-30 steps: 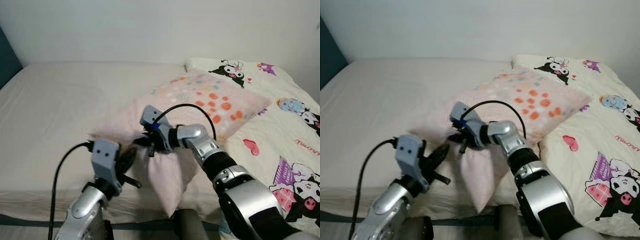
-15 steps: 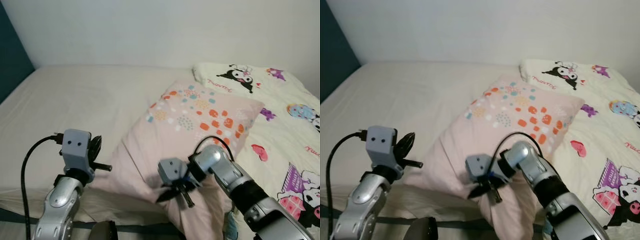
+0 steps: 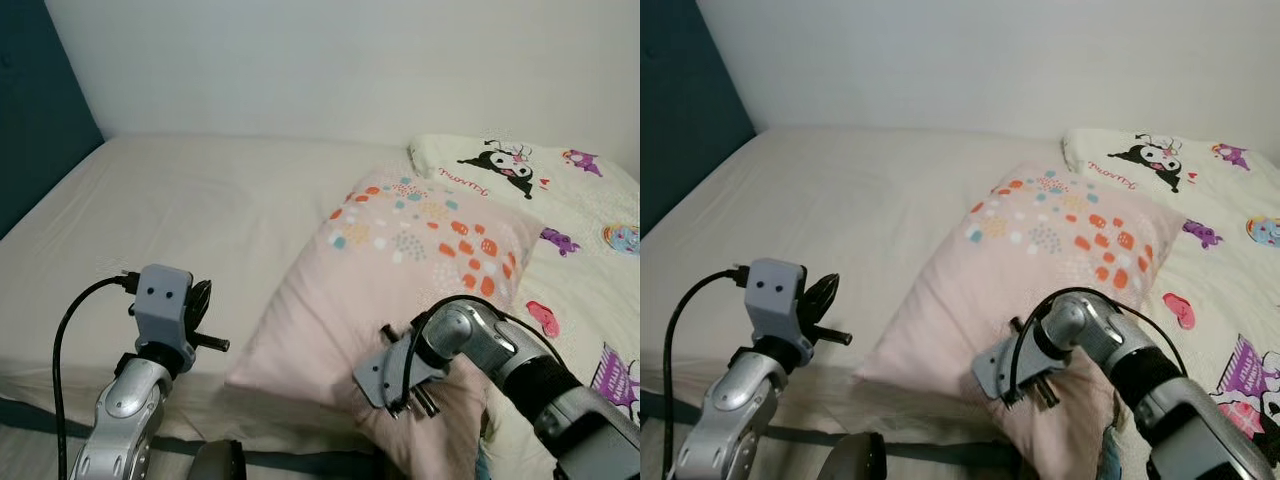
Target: Clean up the room
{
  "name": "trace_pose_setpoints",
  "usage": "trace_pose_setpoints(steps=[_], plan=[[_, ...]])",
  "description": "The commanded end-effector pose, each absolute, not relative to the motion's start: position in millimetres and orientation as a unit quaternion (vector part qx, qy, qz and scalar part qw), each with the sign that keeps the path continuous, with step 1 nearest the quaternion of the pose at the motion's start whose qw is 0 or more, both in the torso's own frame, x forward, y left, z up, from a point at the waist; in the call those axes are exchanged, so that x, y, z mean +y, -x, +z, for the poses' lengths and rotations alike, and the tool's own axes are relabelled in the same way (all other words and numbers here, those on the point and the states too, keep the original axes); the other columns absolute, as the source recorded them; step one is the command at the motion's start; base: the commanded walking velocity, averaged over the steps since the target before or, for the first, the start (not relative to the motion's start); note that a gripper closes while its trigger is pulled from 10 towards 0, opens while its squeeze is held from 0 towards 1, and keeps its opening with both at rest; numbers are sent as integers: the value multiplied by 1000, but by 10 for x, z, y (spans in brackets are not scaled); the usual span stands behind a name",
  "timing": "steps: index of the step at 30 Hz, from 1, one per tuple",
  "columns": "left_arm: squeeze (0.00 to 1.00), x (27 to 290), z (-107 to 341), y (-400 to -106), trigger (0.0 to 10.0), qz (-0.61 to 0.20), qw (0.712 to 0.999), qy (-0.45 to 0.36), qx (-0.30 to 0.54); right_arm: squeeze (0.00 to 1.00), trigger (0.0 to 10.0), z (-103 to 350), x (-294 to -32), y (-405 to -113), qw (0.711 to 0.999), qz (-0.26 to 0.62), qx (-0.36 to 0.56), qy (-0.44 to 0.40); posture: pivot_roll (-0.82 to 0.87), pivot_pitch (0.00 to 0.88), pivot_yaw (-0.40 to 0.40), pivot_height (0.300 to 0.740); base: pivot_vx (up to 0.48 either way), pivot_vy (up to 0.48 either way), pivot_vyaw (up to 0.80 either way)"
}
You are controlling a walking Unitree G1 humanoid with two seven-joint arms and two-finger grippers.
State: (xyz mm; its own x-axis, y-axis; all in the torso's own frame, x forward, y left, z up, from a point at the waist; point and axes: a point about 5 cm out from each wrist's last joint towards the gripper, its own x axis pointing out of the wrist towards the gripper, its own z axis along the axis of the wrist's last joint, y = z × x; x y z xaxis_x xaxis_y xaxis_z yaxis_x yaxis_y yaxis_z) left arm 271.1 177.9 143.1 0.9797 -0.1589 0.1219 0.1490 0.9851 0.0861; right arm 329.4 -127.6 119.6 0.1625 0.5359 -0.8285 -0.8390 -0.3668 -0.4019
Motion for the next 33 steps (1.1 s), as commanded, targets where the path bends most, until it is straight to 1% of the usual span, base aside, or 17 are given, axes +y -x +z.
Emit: trace_pose_setpoints(steps=[1,3,6,8,10,11,13,17,22,25,27,28,29,30,31,32,33], plan=[[0,1723,1380,-2721,10000,-87,994,-41,-56,1000,10000,1243,-1302,-3387,589,596,141,526,35,92,-37,600,0,0,0],[0,1723,1380,-2721,10000,-87,994,-41,-56,1000,10000,1243,-1302,-3387,589,596,141,526,35,92,-37,600,0,0,0],[0,1675,1349,-2741,10000,-97,993,-46,-49,1000,10000,1322,-1221,-3428,628,591,121,492,36,92,-36,600,0,0,0],[0,1657,1321,-2819,10000,-97,993,-56,-42,1000,10000,1514,-1078,-3466,690,595,72,407,35,91,-35,600,0,0,0],[0,1661,1318,-2845,10000,-95,993,-59,-41,1000,10000,1564,-1048,-3480,704,592,55,387,35,91,-35,600,0,0,0],[0,1675,1327,-2894,10000,-91,993,-61,-40,0,10000,1667,-1015,-3500,729,589,34,347,35,92,-33,600,0,0,0],[0,1675,1327,-2894,10000,-91,993,-61,-40,0,10000,1667,-1015,-3500,729,589,34,347,35,92,-33,600,0,0,0],[0,1746,1378,-3018,10000,-77,994,-66,-44,0,10000,1941,-972,-3434,751,622,5,221,24,93,-18,600,0,0,0],[0,1805,1392,-3127,10000,-68,994,-81,-42,0,10000,2042,-1017,-3110,688,708,11,160,16,87,-7,600,0,0,0],[0,1812,1392,-3177,10000,-69,994,-80,-39,0,10000,2057,-1049,-3063,686,714,14,138,17,87,-5,600,0,0,0],[0,1816,1381,-3208,10000,-71,994,-79,-34,0,10000,2069,-1078,-3093,706,697,9,127,17,86,-6,600,0,0,0],[0,1819,1344,-3240,10000,-81,994,-65,-17,0,10000,2054,-1140,-3218,757,640,1,130,15,83,-6,600,0,0,0],[0,1819,1344,-3240,10000,-81,994,-65,-17,0,10000,2054,-1140,-3218,757,640,1,130,15,83,-6,600,0,0,0],[1000,1808,1311,-3265,10000,-100,994,-43,-7,0,10000,2035,-1232,-3356,818,562,0,126,14,82,-5,600,0,0,0],[1000,1808,1311,-3265,10000,-100,994,-43,-7,0,10000,2035,-1232,-3356,818,562,0,126,14,82,-5,600,0,0,0],[1000,1808,1274,-3283,10000,-113,994,-12,6,0,10000,2009,-1334,-3466,866,487,-2,116,9,79,0,600,0,0,0],[1000,1808,1274,-3283,10000,-113,994,-12,6,0,10000,2009,-1334,-3466,866,487,-2,116,9,79,0,600,0,0,0]])
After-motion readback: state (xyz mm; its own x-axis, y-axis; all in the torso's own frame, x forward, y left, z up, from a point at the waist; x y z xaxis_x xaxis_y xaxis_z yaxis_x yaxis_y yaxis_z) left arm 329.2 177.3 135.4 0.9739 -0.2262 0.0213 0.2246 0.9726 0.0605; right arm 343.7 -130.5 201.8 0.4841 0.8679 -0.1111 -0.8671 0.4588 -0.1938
